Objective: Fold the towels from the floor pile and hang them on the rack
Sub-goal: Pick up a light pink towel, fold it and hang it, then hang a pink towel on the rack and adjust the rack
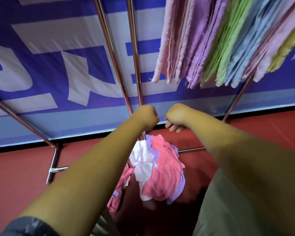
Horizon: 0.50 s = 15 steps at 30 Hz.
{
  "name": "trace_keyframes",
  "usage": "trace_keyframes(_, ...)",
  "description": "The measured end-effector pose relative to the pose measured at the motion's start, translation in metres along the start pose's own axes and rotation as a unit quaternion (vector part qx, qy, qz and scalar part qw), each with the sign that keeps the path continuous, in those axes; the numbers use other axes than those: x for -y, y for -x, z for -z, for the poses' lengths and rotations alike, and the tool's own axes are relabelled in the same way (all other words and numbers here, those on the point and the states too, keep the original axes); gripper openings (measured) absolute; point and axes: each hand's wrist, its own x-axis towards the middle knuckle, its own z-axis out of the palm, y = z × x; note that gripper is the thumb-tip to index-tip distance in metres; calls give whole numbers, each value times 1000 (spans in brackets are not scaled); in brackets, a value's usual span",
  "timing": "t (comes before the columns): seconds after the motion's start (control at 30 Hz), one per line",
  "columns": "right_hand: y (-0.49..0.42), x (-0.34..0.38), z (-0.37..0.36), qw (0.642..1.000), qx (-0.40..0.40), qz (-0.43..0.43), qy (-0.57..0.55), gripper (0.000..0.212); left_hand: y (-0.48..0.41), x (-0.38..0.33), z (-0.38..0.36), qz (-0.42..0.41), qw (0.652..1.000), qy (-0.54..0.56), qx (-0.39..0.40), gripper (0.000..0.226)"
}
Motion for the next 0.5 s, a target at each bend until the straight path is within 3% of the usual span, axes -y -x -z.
trace_keyframes(0.13,-25,-20,-55,998,42,-23,-42,30,10,50,-49,64,993,52,83,24)
trace_keyframes(0.37,-79,-89,-162,982,125,-118,-78,24,25,133,-148,167,958,169,158,19)
trace_keyframes(0.5,-100,-123,-200,979,134,-155,4,25,29,163,-203,216,929,229,196,25)
